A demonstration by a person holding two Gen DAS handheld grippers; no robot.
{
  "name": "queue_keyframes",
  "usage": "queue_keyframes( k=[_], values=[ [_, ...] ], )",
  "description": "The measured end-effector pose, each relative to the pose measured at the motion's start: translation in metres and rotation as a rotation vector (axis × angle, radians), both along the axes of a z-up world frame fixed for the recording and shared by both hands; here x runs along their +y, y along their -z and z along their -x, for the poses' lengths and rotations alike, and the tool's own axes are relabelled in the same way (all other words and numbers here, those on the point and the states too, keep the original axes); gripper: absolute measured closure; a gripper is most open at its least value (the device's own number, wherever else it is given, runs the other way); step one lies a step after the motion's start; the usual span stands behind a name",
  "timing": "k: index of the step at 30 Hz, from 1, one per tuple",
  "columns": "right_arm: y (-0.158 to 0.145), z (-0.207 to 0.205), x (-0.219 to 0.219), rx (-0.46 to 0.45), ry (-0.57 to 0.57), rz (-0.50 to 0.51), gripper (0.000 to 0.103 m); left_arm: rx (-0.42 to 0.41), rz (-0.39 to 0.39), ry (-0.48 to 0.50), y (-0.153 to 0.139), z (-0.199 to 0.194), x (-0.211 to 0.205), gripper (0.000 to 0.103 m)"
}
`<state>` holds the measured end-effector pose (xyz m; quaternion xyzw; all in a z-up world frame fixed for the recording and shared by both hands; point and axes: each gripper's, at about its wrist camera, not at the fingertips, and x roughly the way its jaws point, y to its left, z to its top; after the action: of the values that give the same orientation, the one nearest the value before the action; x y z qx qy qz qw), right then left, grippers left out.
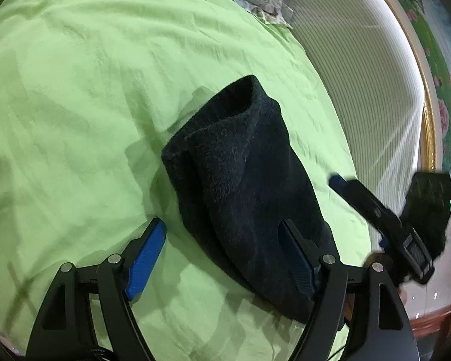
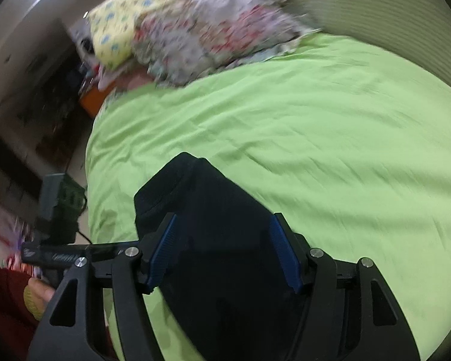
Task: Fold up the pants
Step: 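Grasp the folded pants end with the right gripper while the left gripper grasps it too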
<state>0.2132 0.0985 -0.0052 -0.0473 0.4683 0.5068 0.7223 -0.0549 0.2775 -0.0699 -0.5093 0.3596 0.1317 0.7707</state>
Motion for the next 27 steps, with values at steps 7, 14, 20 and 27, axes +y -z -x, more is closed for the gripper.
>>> queue_keyframes(
  k=[7,14,20,27],
  values=[
    [0.019,-0.017,0.055,0.008,-0.163,0.076,0.039,0.001,0.000,-0.054,-0.002,-0.006,0.003,0.025],
    [0.035,-0.029,0.077,0.075,-0.254,0.094,0.049,-0.027,-0.012,-0.053,0.000,-0.013,0.007,0.027],
    [0.036,-0.027,0.075,0.095,-0.240,0.059,0.072,-0.012,-0.070,-0.039,0.003,-0.019,0.011,0.066],
    [0.017,-0.021,0.048,0.090,-0.174,-0.031,0.082,-0.058,-0.065,0.003,-0.010,-0.020,0.009,0.081]
  ],
)
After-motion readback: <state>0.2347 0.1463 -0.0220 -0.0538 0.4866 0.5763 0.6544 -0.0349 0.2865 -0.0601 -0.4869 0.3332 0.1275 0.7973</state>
